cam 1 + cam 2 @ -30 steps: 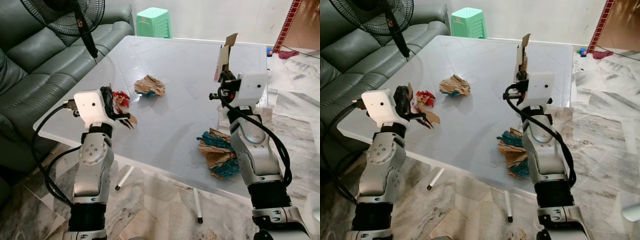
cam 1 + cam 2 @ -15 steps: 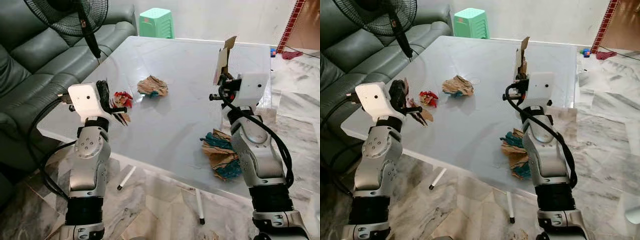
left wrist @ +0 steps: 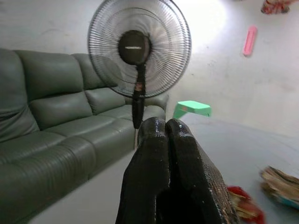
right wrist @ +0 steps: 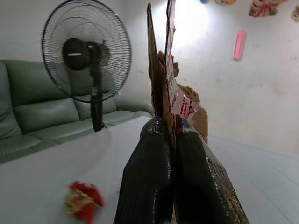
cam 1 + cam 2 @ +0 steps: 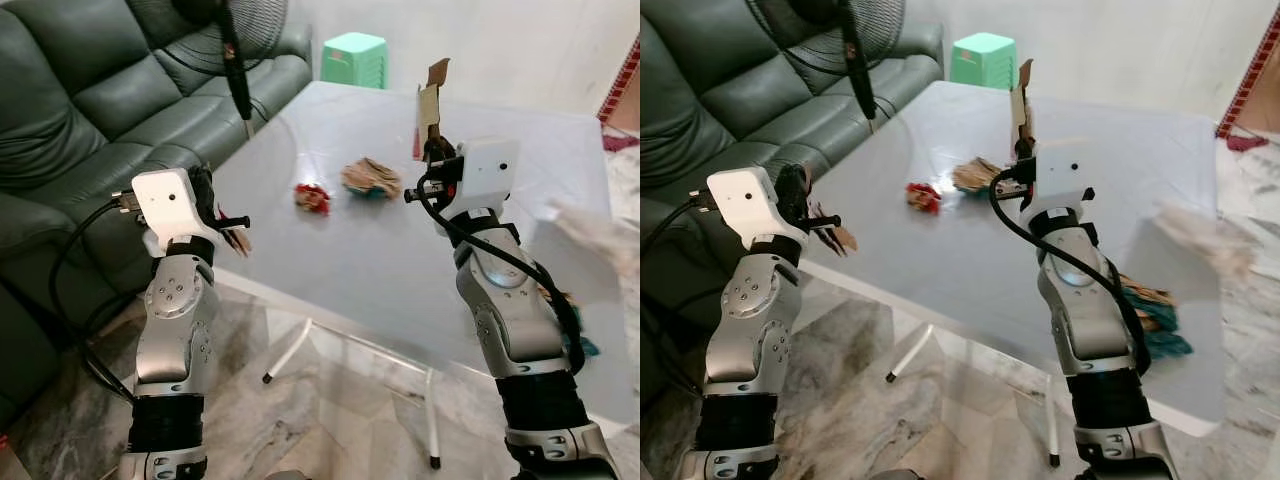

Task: Picking trash to rubbish bin

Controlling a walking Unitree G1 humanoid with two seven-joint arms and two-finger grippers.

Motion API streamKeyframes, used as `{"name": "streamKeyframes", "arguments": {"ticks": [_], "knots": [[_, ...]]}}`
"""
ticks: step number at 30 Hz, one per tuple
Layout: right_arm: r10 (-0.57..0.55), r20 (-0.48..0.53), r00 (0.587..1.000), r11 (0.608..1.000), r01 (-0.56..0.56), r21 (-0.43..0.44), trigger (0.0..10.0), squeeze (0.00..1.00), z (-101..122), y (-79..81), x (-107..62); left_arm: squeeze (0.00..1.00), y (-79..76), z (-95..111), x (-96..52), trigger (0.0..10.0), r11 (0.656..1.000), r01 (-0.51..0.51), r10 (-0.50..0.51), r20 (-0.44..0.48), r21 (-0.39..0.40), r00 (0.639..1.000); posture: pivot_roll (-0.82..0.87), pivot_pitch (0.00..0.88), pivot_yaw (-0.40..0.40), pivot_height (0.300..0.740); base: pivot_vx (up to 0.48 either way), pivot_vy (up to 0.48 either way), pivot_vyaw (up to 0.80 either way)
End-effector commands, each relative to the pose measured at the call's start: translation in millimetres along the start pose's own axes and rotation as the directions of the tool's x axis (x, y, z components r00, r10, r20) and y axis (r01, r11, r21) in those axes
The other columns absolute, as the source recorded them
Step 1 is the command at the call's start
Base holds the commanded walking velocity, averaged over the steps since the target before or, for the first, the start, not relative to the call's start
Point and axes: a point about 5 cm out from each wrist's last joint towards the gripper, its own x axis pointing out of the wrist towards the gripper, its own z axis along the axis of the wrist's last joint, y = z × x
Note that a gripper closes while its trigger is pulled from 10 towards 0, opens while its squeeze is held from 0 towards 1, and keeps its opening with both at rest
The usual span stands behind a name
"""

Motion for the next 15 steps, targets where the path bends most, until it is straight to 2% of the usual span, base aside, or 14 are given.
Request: {"name": "streamKeyframes", "arguments": {"ticks": [1,8,11,15], "knots": [[-0.012,0.019,1.0,1.0,0.012,-0.009,10.0,0.0,6.0,-4.7,0.1,0.0,-1.5,0.1,1.2,10.0,1.0,0.011,-0.012,-0.008,-0.004,1.0,-0.04,0.0,0.047,0.74,0.0,0.446,0.0],[-0.01,0.014,1.0,1.0,0.01,-0.015,10.0,0.0,3.9,-4.4,-0.5,0.0,-1.8,-1.7,-0.4,10.0,1.0,0.013,-0.013,-0.015,-0.011,1.0,-0.03,0.0,0.043,0.74,0.0,0.439,0.0],[-0.014,0.007,1.0,1.0,0.014,-0.01,10.0,0.0,2.0,-5.1,-1.4,0.0,-2.3,-2.1,-2.6,10.0,1.0,0.02,-0.02,-0.024,-0.018,1.0,-0.03,0.0,0.039,0.74,0.0,0.0,0.0],[-0.01,0.007,1.0,1.0,0.01,-0.016,10.0,0.0,2.4,-5.8,-1.4,0.0,1.8,-3.5,-3.5,10.0,1.0,0.006,-0.006,-0.029,-0.016,1.0,-0.03,0.003,0.038,0.74,0.0,0.235,0.0]]}}
